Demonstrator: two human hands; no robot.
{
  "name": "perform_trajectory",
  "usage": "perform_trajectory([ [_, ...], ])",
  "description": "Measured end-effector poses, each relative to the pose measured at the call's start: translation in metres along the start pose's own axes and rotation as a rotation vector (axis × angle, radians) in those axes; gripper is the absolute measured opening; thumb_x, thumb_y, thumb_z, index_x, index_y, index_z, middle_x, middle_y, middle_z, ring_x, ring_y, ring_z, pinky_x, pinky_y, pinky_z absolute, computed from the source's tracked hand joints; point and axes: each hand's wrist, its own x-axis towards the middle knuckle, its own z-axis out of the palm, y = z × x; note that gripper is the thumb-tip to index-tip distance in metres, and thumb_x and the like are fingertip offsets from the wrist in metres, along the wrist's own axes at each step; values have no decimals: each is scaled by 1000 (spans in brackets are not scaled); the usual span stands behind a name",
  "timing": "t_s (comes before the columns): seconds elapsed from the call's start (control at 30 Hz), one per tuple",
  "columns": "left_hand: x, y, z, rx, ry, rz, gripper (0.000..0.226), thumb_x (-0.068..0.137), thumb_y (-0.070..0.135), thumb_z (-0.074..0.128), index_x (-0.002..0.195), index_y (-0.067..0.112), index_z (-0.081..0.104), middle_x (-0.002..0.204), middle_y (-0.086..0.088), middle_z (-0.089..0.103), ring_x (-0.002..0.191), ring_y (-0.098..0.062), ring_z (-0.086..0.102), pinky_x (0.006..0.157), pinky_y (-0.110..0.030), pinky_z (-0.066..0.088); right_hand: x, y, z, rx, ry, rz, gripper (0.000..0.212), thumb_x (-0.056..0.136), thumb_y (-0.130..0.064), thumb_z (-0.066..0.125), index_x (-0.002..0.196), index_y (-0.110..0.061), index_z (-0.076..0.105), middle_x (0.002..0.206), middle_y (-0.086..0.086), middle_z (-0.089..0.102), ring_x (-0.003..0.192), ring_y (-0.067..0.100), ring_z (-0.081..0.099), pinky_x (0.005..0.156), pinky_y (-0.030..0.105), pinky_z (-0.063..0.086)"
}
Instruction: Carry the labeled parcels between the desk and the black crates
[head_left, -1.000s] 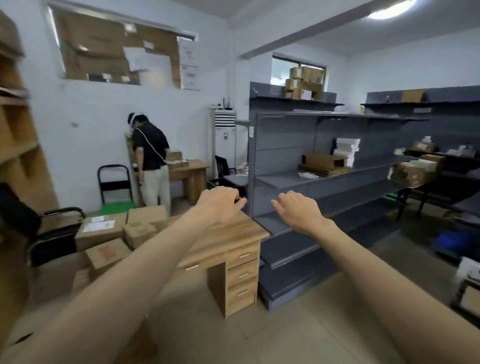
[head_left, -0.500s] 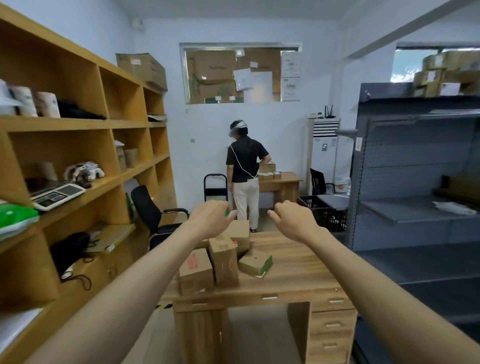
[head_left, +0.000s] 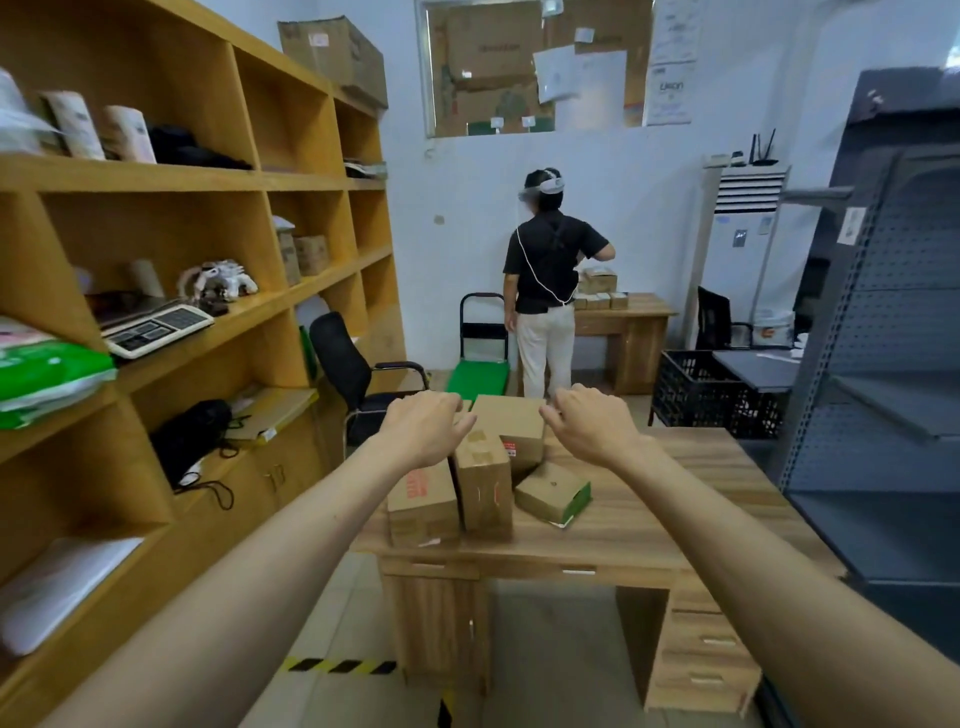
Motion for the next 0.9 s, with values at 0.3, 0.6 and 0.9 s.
perform_trajectory([
  [0.3,63,-36,46,-40,-22,-25,48,105,51,36,126,18,64,115,-5,71,99,-24,65,69,-35,41,66,-2,54,-46,-66,-32,40,105,-44,37,93,-14,60,100,8,63,92,28,63,81,45,53],
  [0.6,151,-67,79,-116,-28,-7,44,105,50,36,119,19,64,113,-2,69,96,-21,65,79,-40,50,156,1,91,-57,-64,2,39,105,-43,37,96,-12,59,93,5,63,79,20,59,66,34,44],
  [0.9,227,-86,133,-147,-88,39,47,106,46,37,131,15,63,126,-9,67,114,-29,62,89,-41,49,227,9,147,-26,-86,52,42,106,-42,35,118,-10,59,110,10,64,99,28,63,74,39,43],
])
